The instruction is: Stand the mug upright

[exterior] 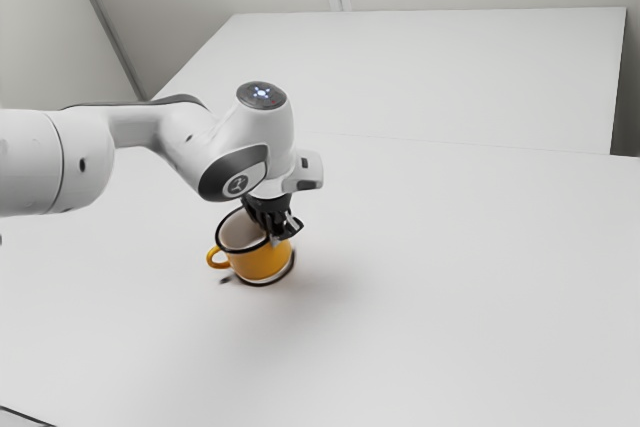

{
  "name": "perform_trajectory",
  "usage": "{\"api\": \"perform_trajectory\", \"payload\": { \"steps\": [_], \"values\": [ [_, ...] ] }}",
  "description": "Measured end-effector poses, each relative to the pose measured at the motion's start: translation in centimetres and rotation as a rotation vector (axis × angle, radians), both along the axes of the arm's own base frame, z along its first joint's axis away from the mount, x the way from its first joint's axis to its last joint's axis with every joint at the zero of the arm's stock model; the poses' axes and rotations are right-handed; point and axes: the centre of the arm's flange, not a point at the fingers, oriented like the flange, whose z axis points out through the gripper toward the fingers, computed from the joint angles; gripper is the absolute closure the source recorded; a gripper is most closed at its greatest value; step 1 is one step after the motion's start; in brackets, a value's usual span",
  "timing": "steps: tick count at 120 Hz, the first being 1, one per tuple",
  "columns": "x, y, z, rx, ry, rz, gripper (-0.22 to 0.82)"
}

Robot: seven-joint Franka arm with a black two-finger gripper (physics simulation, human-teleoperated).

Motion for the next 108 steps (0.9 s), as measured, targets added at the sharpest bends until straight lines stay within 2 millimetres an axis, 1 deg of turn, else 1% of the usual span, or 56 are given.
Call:
{"api": "perform_trajectory", "payload": {
  "steps": [7,13,19,31,40,50,64,76,85,94,101,108],
  "values": [
    [0.0,0.1,-0.1,0.000,-0.001,0.007,0.78],
    [0.0,0.0,-0.1,-0.002,-0.002,0.011,0.75],
    [0.0,-0.1,-0.1,-0.005,-0.001,0.014,0.70],
    [0.0,-0.2,0.1,-0.011,-0.004,0.017,0.57],
    [0.0,-0.2,0.8,-0.014,-0.016,0.020,0.47],
    [-0.1,-0.2,2.0,-0.019,-0.036,0.023,0.37],
    [-0.1,-0.3,3.7,-0.034,-0.061,0.033,0.28],
    [0.9,-0.7,6.2,-0.082,-0.092,0.061,0.21],
    [2.6,-1.2,9.8,-0.143,-0.122,0.102,0.15],
    [4.1,-1.2,12.6,-0.182,-0.138,0.130,0.11],
    [6.0,-0.3,15.2,-0.201,-0.159,0.151,0.09],
    [7.5,1.9,18.2,-0.212,-0.178,0.188,0.08]
  ]
}}
